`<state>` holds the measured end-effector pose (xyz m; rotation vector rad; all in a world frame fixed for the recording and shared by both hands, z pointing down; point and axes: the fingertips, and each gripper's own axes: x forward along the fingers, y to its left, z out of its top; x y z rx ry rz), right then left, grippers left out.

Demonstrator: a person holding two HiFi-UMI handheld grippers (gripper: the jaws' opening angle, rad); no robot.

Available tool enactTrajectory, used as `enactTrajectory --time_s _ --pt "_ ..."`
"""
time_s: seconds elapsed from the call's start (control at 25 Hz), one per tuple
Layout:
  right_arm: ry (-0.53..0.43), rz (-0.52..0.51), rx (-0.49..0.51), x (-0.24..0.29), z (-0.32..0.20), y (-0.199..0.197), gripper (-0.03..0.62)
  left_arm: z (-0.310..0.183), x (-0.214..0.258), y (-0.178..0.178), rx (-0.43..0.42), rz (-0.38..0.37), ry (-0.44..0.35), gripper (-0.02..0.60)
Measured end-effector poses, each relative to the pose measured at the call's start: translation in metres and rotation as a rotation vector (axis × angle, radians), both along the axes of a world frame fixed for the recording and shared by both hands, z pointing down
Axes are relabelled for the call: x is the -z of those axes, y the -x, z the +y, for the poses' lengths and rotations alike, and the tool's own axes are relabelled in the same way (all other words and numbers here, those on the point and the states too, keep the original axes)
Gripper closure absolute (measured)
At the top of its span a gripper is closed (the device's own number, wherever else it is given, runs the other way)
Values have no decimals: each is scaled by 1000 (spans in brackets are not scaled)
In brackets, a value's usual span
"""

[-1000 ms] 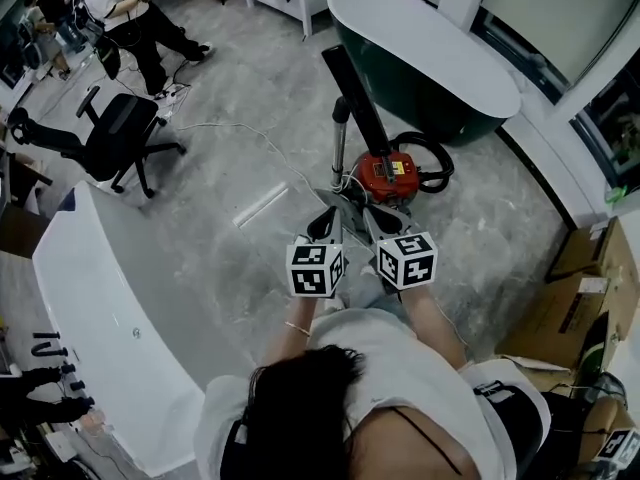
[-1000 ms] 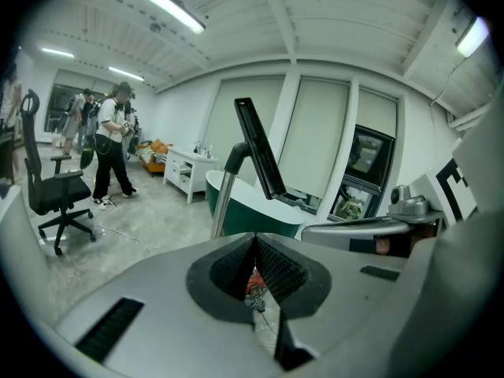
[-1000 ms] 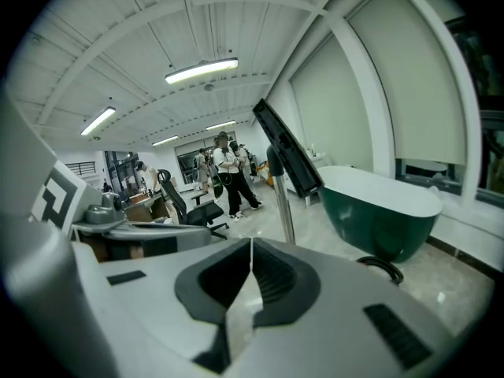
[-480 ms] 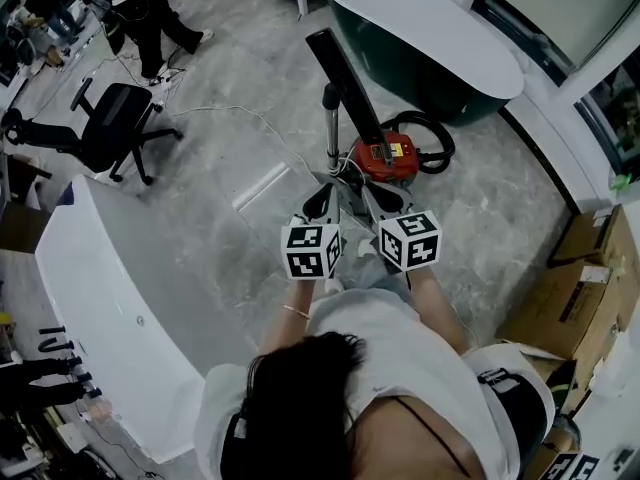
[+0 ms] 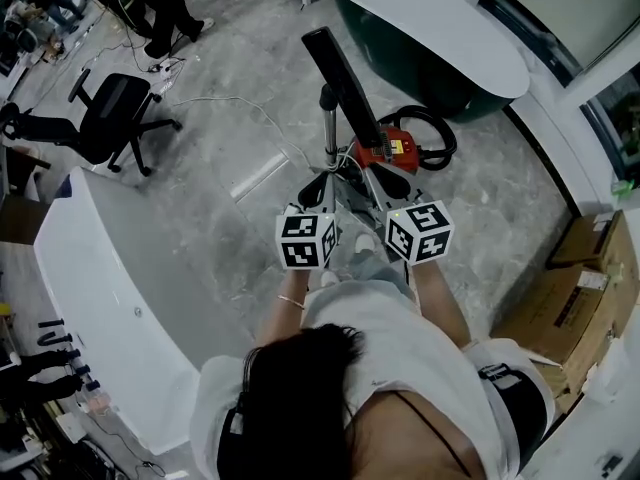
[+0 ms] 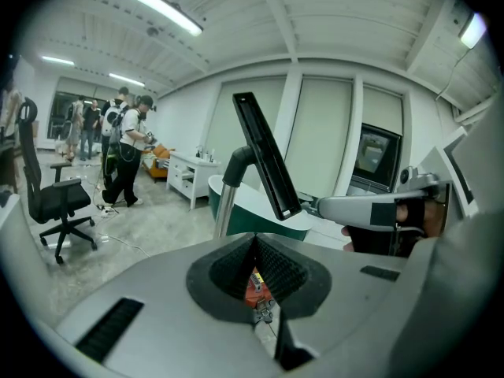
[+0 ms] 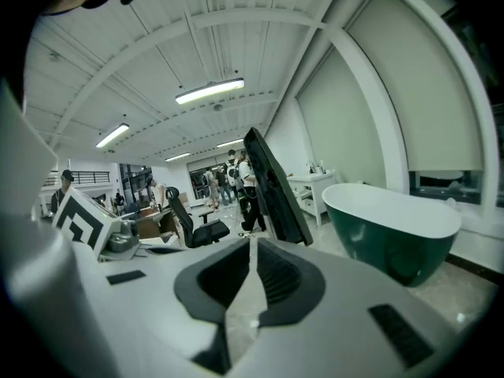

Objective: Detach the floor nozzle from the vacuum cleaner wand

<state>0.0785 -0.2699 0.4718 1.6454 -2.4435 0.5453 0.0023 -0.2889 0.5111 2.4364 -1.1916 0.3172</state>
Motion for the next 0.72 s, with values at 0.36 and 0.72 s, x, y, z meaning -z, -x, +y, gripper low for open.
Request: enactTrajectory --time_s 0.36,0.72 --pt "-39 12 32 14 -25 -12 457 -21 -6 -12 2 1 13 577" --pt "-52 32 74 16 -49 -23 382 -37 -8 -18 33 4 10 577"
